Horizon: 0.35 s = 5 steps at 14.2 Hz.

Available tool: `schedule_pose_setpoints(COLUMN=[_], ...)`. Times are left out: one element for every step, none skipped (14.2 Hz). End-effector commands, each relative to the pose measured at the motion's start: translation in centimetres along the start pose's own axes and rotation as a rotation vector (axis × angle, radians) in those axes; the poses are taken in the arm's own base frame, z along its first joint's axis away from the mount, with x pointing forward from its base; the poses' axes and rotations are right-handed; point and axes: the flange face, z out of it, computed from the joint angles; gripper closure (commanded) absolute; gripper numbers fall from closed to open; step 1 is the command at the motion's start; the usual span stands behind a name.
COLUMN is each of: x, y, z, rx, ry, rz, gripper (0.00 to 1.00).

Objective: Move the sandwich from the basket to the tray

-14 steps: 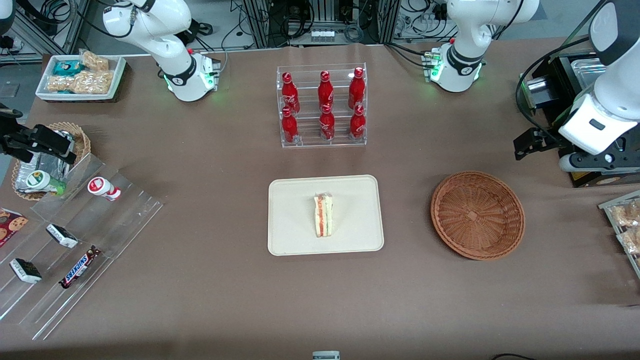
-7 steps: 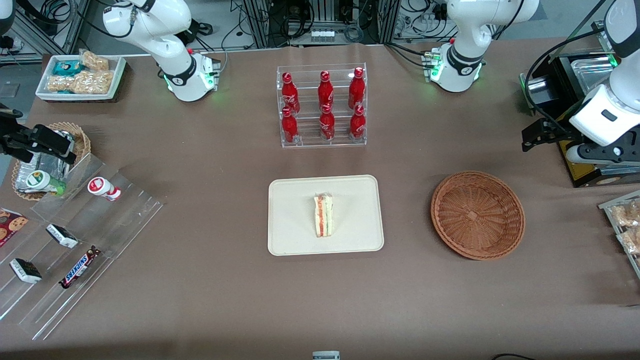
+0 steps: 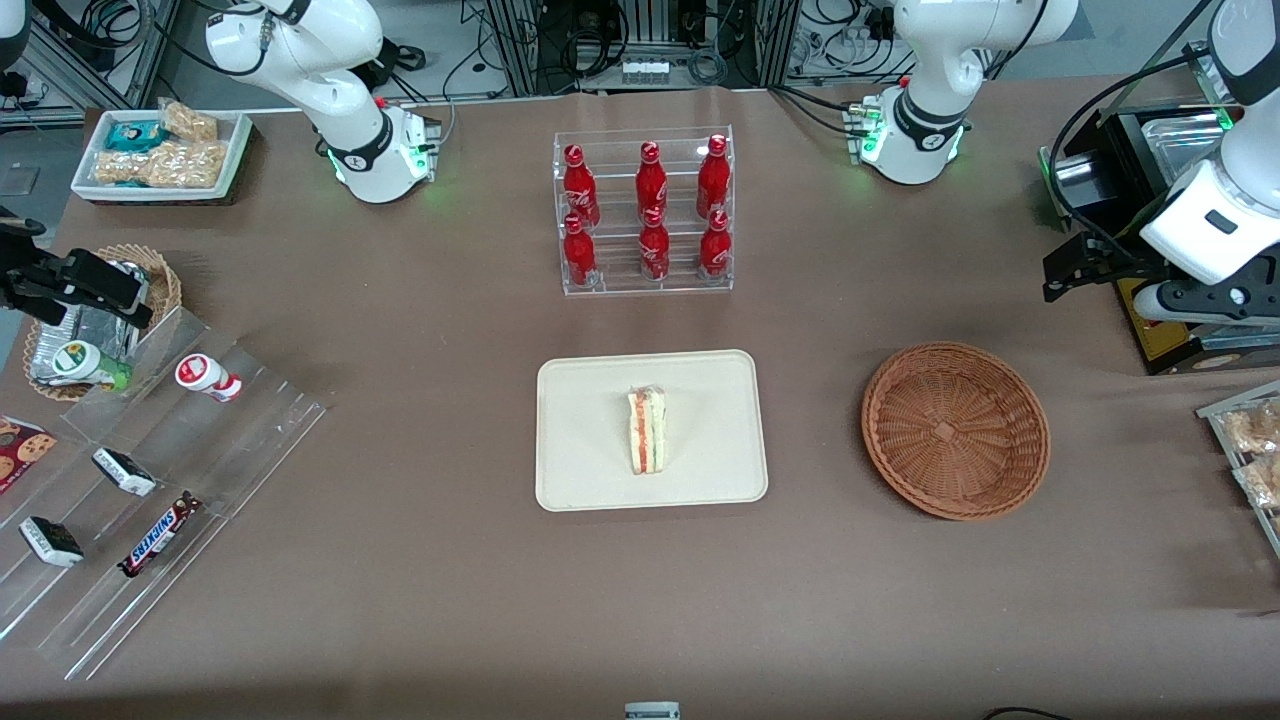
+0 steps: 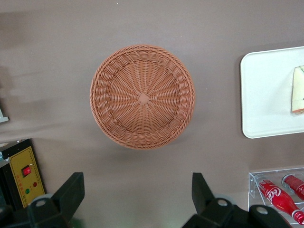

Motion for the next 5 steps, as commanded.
schedule_pose_setpoints(x=[0.29,0.31,0.31,0.36,0.37], y=[0.52,0.59,0.59,0.59,0.59], z=[0.24,0.3,0.3,0.19,0.25], rx=[-0.027,-0.035,-0.035,-0.035,-0.035], ry=[0.017,0.017,0.017,0.023,0.024], rz=[0.019,0.02,0.02,0.02,0.02], gripper=[0.0,0.0,0.0,0.0,0.0])
